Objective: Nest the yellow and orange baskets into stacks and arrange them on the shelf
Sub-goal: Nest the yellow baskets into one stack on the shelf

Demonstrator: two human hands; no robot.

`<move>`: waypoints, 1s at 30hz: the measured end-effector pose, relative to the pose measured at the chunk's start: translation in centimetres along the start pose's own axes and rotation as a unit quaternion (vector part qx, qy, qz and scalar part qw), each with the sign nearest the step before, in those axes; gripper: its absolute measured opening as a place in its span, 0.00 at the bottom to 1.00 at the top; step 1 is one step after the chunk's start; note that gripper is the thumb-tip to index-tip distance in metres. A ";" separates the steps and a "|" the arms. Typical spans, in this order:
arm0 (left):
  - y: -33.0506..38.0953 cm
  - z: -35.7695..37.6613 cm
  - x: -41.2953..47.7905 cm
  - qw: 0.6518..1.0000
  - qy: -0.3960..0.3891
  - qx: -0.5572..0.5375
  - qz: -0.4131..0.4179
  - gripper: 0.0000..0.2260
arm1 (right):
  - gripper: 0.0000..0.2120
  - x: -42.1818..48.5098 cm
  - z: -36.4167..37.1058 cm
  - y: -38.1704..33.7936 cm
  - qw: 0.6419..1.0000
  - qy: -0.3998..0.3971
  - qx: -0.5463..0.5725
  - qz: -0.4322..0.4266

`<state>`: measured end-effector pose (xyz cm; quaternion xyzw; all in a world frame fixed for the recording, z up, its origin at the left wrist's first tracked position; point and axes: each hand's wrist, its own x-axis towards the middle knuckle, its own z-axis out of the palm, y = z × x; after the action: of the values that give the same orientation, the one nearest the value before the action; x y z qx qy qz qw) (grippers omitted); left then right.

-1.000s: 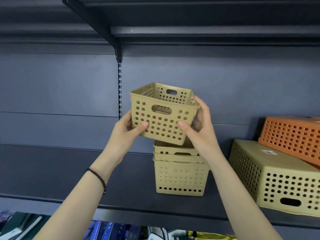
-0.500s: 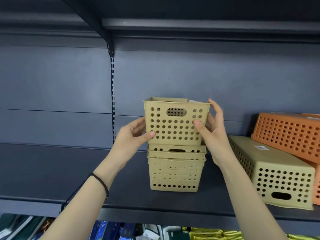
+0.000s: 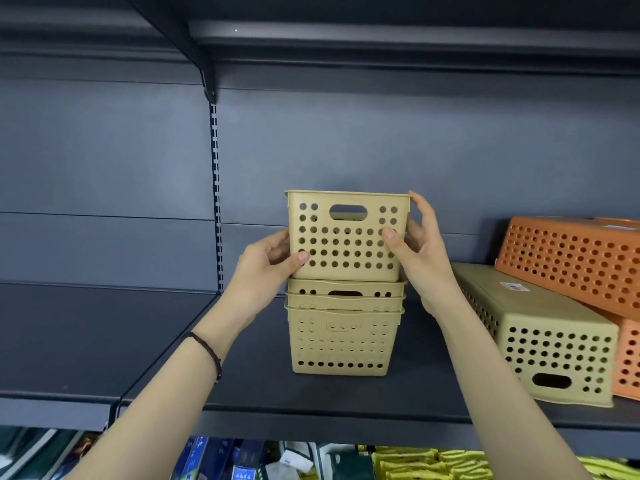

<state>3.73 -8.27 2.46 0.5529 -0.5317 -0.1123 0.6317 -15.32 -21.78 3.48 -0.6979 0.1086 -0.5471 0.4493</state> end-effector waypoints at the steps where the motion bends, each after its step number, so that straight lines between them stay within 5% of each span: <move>1: 0.0 0.0 0.0 1.000 0.000 -0.006 0.001 0.20 | 0.30 -0.1 -0.1 0.1 1.000 -0.004 -0.001 -0.008; 12: -2.0 0.1 -0.8 0.999 0.012 -0.001 -0.042 0.16 | 0.31 -2.0 -0.3 2.6 0.999 -0.022 -0.029 -0.016; 18: -3.7 0.7 -1.5 0.995 0.026 -0.031 -0.096 0.18 | 0.19 -4.1 0.2 5.1 1.000 -0.012 -0.019 0.017; 22: -3.8 2.0 -1.9 0.992 -0.036 -0.099 -0.069 0.32 | 0.19 -4.9 0.7 5.6 1.000 -0.005 0.014 0.024; 30: -4.6 2.0 -1.8 0.999 -0.021 -0.032 -0.024 0.24 | 0.22 -5.3 1.0 6.0 1.000 0.015 -0.012 0.002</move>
<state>3.46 -9.77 -2.59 0.5428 -0.5275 -0.1558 0.6346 -14.38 -21.28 -4.50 -0.6948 0.1233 -0.5552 0.4402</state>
